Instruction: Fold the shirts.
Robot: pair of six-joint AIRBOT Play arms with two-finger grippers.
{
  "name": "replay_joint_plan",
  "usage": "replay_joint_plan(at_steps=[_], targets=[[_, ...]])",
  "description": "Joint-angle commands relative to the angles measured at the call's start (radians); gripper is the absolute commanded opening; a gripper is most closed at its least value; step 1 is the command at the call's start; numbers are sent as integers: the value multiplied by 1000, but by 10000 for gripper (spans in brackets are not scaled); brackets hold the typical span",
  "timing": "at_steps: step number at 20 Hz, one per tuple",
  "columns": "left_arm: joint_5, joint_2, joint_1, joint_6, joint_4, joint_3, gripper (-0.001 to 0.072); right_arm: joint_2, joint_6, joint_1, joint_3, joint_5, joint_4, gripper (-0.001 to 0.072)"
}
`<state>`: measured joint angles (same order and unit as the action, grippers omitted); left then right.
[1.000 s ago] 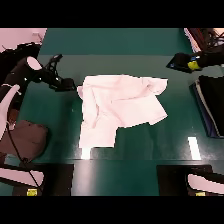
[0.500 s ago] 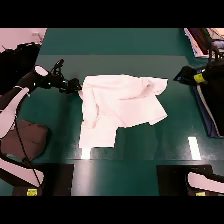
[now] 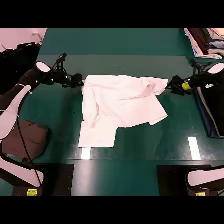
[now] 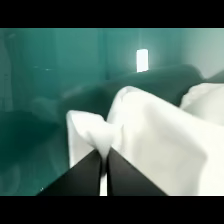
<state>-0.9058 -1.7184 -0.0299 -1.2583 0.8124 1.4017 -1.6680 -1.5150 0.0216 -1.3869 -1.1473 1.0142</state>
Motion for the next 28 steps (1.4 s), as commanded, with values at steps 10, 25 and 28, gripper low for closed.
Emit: replay_joint_plan(at_steps=[10,25,28], targets=[[-118,64,10,-52,86,157,24,-188,85,-74,-209,23,-146,16],[-120,839,140,-43,188,577,24,571,101,-42,-650,-91,138,15],[-134,870,140,-52,187,670,24,703,69,-42,-561,-90,250,15]])
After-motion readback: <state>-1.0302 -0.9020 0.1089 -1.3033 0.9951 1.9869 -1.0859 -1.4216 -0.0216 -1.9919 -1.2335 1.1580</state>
